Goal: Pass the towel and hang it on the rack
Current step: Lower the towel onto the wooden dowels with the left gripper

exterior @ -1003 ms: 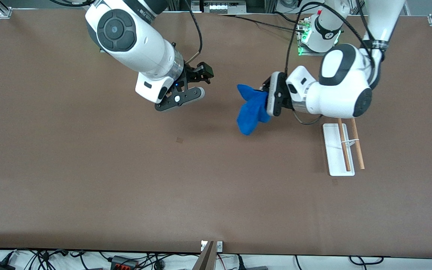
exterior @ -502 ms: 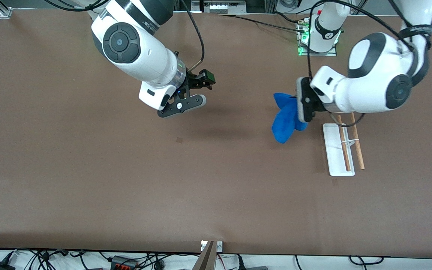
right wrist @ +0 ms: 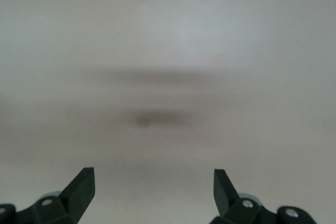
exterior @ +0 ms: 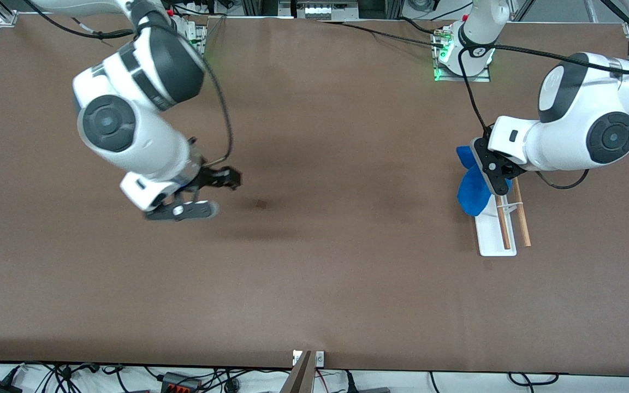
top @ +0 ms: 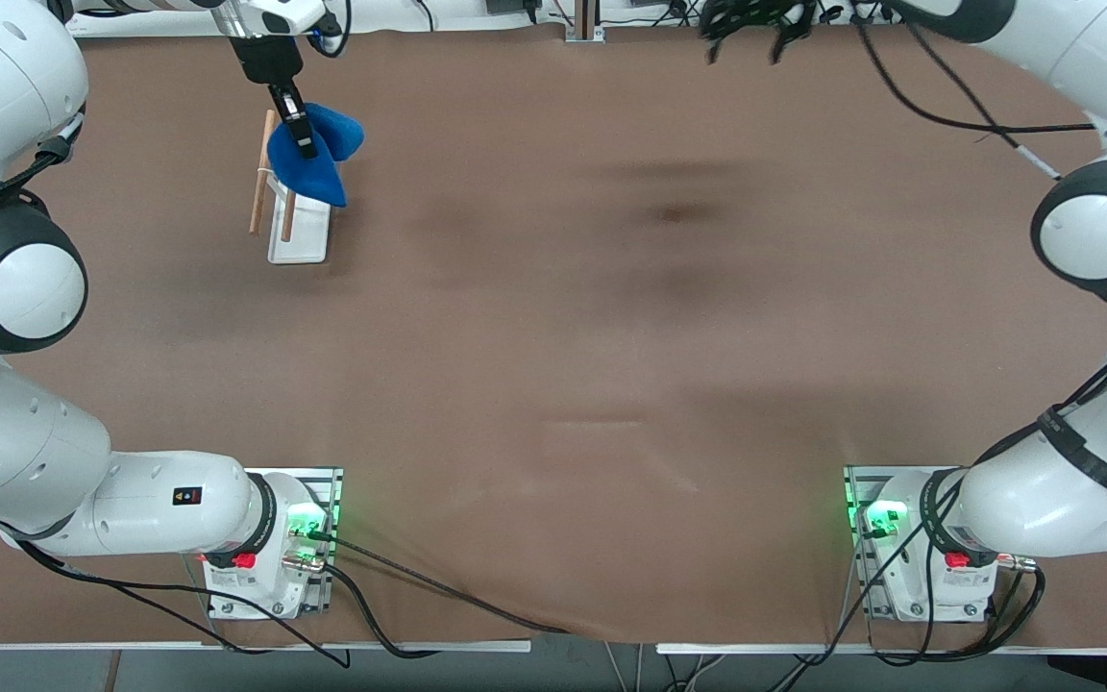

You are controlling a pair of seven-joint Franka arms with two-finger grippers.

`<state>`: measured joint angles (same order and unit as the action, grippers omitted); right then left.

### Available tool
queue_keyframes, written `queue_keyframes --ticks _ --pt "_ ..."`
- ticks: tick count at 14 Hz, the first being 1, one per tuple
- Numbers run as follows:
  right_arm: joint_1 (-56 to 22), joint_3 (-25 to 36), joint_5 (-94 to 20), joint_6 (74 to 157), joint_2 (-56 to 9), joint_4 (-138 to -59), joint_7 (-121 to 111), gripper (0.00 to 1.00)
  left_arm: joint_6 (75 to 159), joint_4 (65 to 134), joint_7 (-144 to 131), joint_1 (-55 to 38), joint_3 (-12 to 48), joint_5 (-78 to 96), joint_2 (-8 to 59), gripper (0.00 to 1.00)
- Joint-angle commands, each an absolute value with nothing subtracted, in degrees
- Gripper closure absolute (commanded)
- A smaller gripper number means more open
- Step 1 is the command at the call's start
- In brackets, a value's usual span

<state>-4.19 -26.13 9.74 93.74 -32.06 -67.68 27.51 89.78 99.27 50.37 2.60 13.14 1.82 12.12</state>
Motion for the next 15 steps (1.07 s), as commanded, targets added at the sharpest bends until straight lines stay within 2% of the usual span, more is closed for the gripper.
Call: queue_keyframes --ticks 1,6,12,15 --pt "-0.3 -27.1 12.8 94.5 -31.6 -68.9 26.0 0.00 89.4 99.0 47.3 2.5 13.5 -3.4 13.8 0.99" --pt "5.4 -26.9 12.8 94.7 -30.7 -68.9 25.9 0.00 90.4 98.9 34.8 0.8 14.3 -15.7 16.5 1.00" --pt "4.7 -16.8 10.4 94.6 -25.1 -71.2 20.5 0.00 98.9 99.6 41.7 1.4 14.4 -20.0 17.8 1.00" --pt "3.6 -6.3 0.1 94.8 -21.3 -75.8 11.2 0.00 103.3 100.0 49.5 3.9 14.3 -20.0 18.5 1.00"
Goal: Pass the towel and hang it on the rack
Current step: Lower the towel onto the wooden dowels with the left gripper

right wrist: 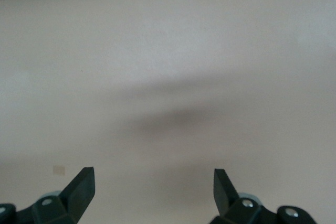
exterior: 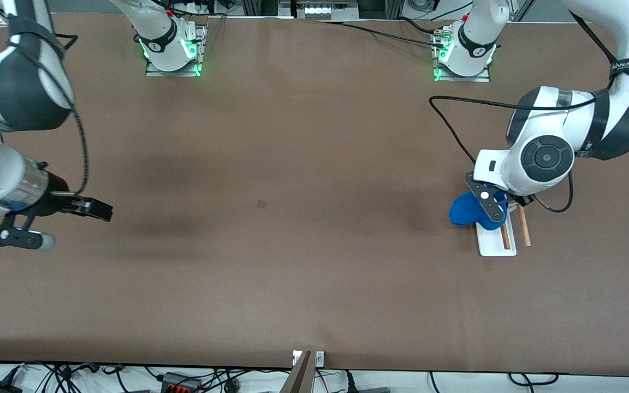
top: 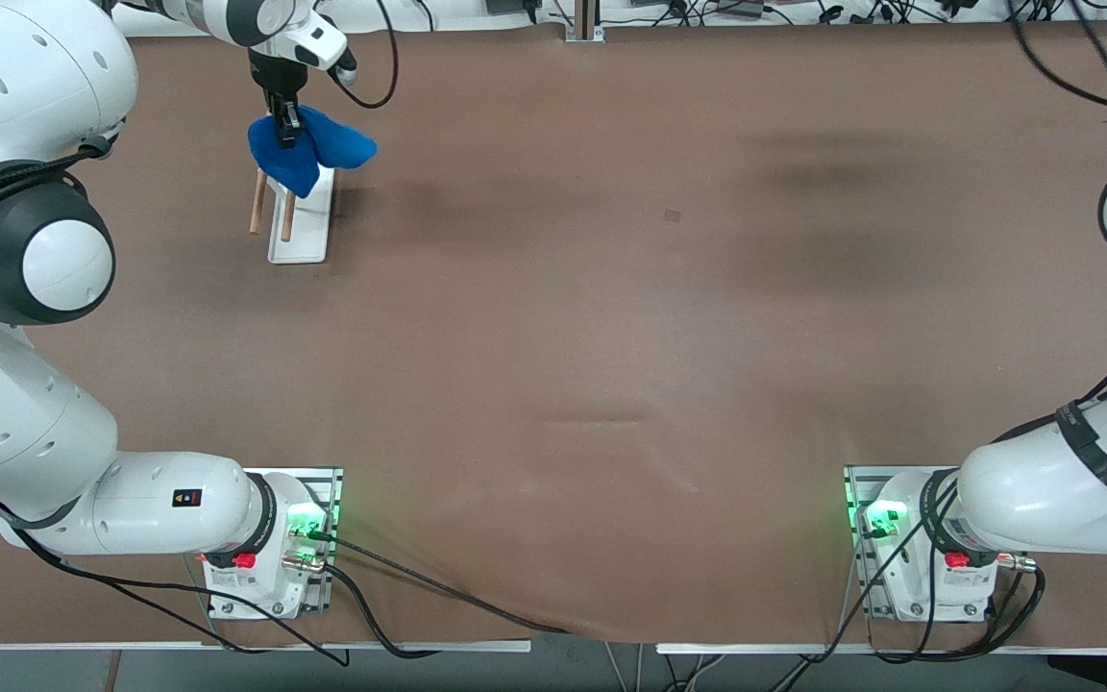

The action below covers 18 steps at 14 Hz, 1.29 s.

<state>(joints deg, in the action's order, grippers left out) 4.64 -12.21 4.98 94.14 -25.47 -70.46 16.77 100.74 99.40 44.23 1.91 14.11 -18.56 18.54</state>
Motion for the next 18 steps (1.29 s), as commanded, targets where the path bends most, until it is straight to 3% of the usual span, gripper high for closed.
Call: queue_keyframes --ticks 1,3,8,15,18 --pt "2.4 -2.8 -0.6 94.8 -20.4 -76.7 7.9 0.00 105.2 101.0 52.0 5.0 14.3 -20.0 18.5 1.00" --pt "1.0 1.0 -0.5 94.7 -18.3 -77.6 4.0 0.00 107.0 101.9 55.1 6.8 14.3 -20.0 18.4 1.00" --pt "1.5 1.4 1.5 92.6 -13.1 -79.9 -0.6 0.00 107.3 104.0 57.9 9.8 14.3 -20.0 17.1 1.00" --pt "1.3 1.2 4.6 99.0 -2.0 -95.8 -1.1 0.00 112.2 107.2 60.4 12.4 14.3 -20.0 16.5 1.00" --pt "1.7 1.3 4.5 99.4 -1.6 -97.0 -1.1 0.00 112.4 107.2 60.3 12.5 14.3 -20.0 17.0 0.94"
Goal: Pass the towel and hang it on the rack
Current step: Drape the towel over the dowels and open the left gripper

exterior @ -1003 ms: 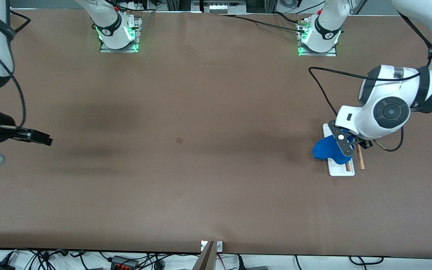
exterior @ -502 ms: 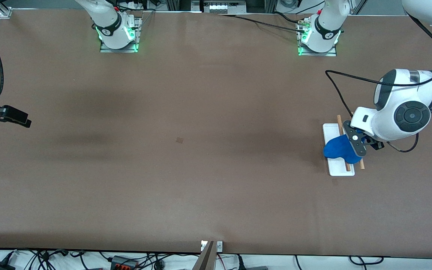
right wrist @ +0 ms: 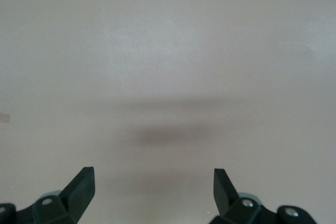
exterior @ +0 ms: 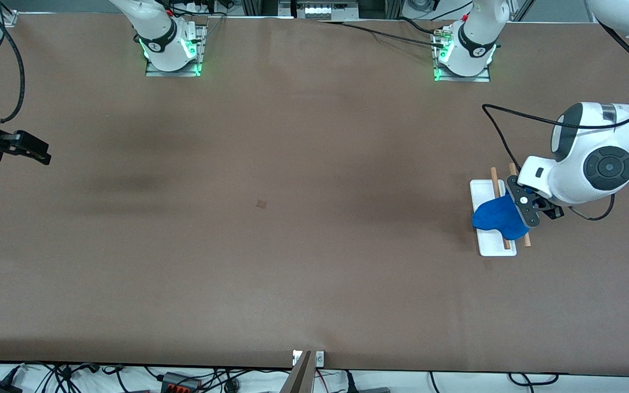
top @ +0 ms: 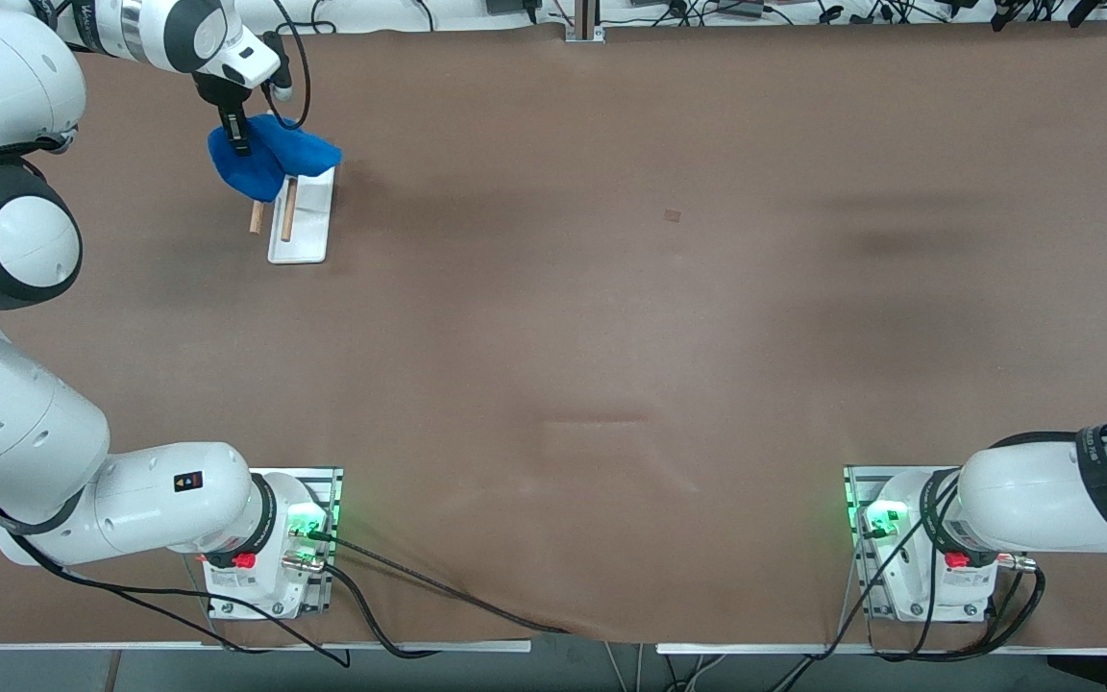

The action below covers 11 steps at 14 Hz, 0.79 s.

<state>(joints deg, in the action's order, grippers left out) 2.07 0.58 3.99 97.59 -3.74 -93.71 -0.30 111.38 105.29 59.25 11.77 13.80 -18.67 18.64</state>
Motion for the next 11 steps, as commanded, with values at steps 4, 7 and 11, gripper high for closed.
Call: queue_keyframes --ticks 4,7,11 --pt "1.3 1.1 4.4 99.5 -1.8 -96.6 -1.1 0.00 112.4 107.1 60.4 12.6 14.3 -20.0 17.1 0.84" --pt "1.3 0.9 4.3 99.1 -1.3 -96.4 -1.9 0.00 114.9 107.2 64.5 14.2 14.3 -20.0 17.3 0.91" --pt "1.6 1.1 3.7 98.8 -2.7 -93.8 -3.4 0.00 115.8 107.1 67.1 15.2 14.3 -20.0 17.7 0.98"
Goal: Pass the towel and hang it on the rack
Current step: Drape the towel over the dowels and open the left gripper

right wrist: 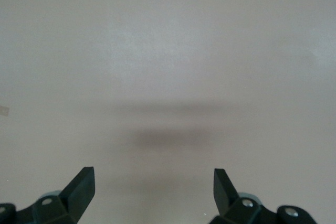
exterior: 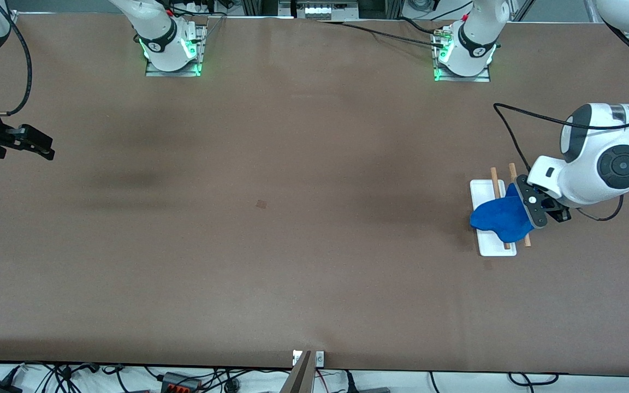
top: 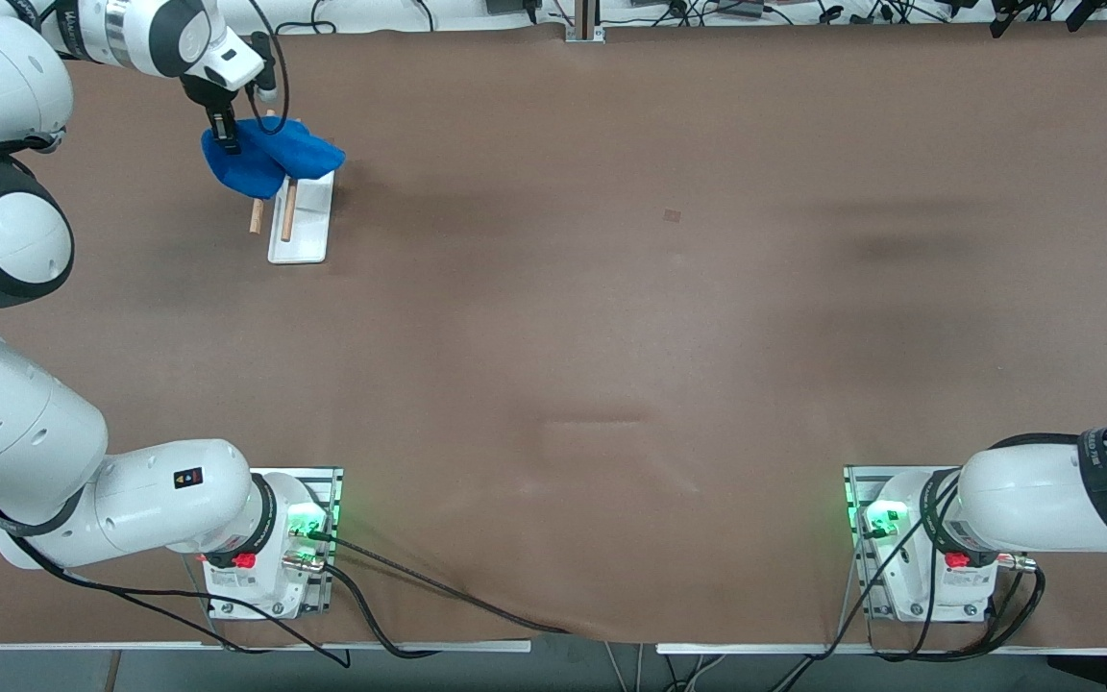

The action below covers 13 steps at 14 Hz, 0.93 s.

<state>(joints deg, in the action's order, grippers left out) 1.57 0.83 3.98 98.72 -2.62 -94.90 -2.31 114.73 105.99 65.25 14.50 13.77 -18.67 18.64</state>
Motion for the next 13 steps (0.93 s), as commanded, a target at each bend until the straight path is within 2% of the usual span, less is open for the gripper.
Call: queue_keyframes --ticks 1,4,7,8,11,13 --pt "1.7 1.2 3.7 98.8 -2.7 -93.7 -3.4 0.00 115.8 107.1 67.2 15.3 14.3 -19.6 17.7 0.99" --pt "1.7 1.2 3.7 98.8 -2.7 -93.6 -3.4 0.00 116.4 107.1 67.1 15.9 14.4 -19.7 18.3 0.96" --pt "1.6 1.1 3.7 98.9 -3.1 -93.6 -3.4 0.00 117.7 107.0 67.0 15.6 14.4 -19.6 19.0 0.71" --pt "1.7 1.1 3.7 99.0 -3.2 -93.6 -3.3 0.00 117.5 106.8 66.9 15.6 14.4 -19.7 19.0 0.59" --pt "1.7 1.1 3.8 99.1 -3.1 -93.5 -3.3 0.00 116.9 106.2 67.3 15.6 14.4 -19.6 18.8 0.51" --pt "1.8 1.1 3.8 98.9 -3.1 -92.7 -3.5 0.00 114.5 105.3 67.4 15.6 14.5 -19.3 18.3 0.50"
